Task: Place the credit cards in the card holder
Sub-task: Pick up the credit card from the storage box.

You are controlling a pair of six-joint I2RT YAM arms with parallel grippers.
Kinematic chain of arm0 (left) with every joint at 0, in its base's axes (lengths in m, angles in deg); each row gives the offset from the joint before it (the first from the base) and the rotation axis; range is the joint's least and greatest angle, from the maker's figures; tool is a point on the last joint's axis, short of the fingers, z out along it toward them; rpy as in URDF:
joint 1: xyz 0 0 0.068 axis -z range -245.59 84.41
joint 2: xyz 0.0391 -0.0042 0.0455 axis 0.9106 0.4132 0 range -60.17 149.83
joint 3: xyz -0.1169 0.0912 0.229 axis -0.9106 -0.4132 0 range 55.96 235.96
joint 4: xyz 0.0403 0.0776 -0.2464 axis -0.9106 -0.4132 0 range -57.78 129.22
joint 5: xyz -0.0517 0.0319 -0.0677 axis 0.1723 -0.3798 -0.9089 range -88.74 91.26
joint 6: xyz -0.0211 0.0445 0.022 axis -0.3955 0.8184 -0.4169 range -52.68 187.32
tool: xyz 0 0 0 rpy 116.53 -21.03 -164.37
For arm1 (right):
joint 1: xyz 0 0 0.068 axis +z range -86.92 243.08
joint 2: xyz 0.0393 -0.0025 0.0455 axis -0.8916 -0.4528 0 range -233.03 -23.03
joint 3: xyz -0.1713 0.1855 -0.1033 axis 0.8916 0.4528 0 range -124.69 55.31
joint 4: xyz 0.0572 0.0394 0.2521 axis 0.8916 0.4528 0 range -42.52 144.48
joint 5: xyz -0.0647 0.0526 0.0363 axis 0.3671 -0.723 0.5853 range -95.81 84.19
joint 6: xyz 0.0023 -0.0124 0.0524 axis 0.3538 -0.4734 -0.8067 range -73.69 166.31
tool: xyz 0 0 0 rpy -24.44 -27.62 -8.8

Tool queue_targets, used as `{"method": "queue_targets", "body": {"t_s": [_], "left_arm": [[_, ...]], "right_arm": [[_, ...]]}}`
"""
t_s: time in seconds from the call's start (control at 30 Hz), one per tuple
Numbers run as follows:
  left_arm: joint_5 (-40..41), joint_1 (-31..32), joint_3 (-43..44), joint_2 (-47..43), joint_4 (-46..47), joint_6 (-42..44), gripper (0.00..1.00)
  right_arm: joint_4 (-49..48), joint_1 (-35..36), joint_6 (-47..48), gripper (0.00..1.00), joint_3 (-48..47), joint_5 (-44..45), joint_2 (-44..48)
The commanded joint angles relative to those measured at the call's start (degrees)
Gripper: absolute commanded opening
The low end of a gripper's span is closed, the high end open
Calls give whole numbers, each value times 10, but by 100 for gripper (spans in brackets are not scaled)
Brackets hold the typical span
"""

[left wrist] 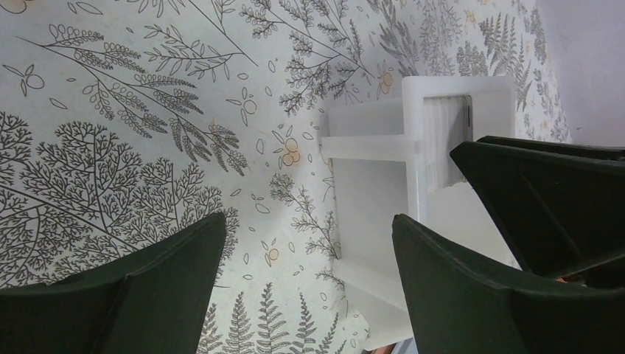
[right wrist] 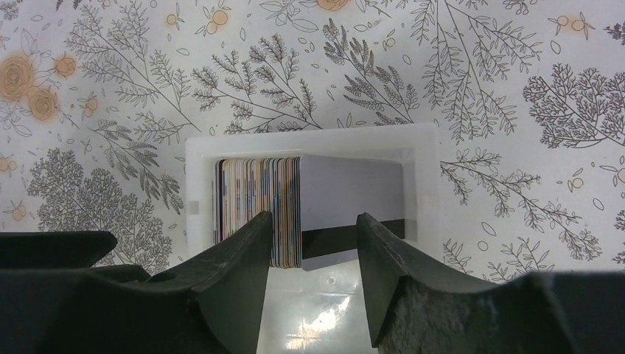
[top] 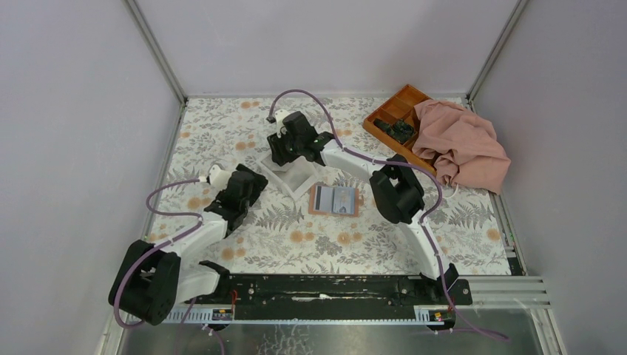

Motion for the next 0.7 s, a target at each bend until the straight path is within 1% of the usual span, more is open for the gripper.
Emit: {"method": "queue_targets", "body": {"t_s": [0.0, 0.2, 0.4, 0.53, 0.67], "left_arm": [[-21, -10, -7, 16, 36, -6, 90], [-43, -16, -2, 44, 55, -1, 90], [-75, -22, 23, 92, 59, 6, 90], [-94, -26, 23, 106, 80, 2, 90], [-106, -30, 21, 108, 96, -1, 90]], "right_arm": [[6, 4, -6, 53, -39, -2, -11], [18, 3, -11, 51, -53, -6, -24], [34, 0, -24, 47, -67, -19, -35], [45, -1, -31, 43, -74, -24, -39], [48, -2, -36, 37, -70, -31, -36]]}}
